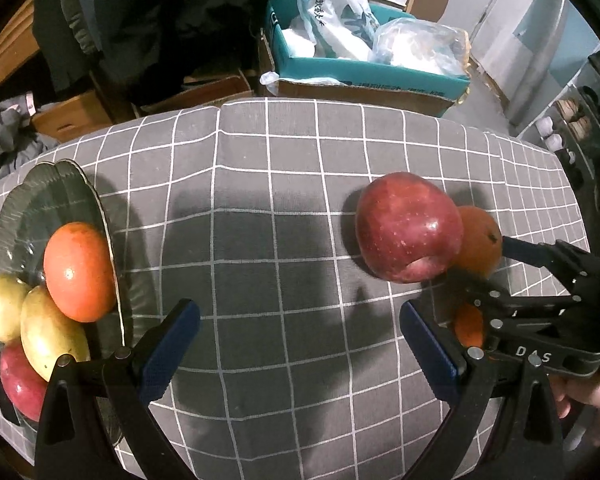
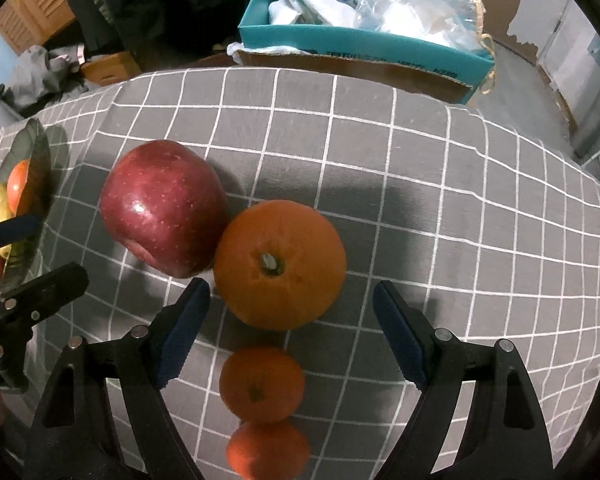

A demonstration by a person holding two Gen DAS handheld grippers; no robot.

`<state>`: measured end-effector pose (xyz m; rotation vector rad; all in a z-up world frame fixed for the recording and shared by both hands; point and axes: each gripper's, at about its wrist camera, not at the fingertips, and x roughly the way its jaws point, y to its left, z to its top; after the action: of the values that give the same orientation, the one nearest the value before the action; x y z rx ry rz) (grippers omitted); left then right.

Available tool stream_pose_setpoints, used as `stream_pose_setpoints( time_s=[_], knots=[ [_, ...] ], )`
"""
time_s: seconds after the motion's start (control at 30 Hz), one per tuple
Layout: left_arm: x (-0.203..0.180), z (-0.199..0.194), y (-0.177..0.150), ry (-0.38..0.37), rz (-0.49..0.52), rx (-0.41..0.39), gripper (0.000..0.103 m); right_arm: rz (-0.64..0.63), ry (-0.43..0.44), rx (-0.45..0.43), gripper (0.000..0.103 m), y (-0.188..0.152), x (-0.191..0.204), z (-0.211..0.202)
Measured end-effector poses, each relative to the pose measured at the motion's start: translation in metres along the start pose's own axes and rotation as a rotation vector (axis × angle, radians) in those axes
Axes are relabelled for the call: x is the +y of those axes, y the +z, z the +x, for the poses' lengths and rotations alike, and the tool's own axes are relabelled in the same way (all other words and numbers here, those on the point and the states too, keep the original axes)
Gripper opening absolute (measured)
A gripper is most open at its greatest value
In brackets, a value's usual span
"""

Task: Organize fruits
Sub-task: 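Close the right tool on the orange while the left tool grasps the red apple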

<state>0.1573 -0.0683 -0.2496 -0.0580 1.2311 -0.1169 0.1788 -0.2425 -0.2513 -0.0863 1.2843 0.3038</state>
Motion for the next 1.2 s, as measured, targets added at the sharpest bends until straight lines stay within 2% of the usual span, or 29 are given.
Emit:
stream_pose_setpoints(
  time_s=[0.07,0.2,0.33,0.5,0.8,1.2],
  knots=[
    [0.000,-0.001,0.001,-0.005,-0.005,-0.002,0.101,-0.008,0.010,0.004,0.080,0.001,0.001,0.002],
    [-0.001,-0.003,0.006,-0.022,-0.020,-0.010,0.101,-0.018,0.025,0.003,0.065,0.000,0.002,0.005],
    [-0.007,-0.007,0.011,-0.046,-0.026,-0.021,0.101,-0.006,0.040,-0.004,0.063,-0.004,-0.004,0.002],
    [-0.017,-0.007,0.018,-0.079,-0.030,-0.028,0.101,0.022,0.012,-0.021,0.062,-0.011,-0.016,-0.006],
    [-0.039,0.010,0.034,-0.104,-0.016,-0.020,0.101,0.141,-0.034,-0.115,0.058,-0.017,-0.055,-0.031],
    [-0.048,0.039,0.043,-0.150,-0.049,0.033,0.100,0.158,0.017,-0.082,0.062,-0.018,-0.065,-0.029]
  ],
)
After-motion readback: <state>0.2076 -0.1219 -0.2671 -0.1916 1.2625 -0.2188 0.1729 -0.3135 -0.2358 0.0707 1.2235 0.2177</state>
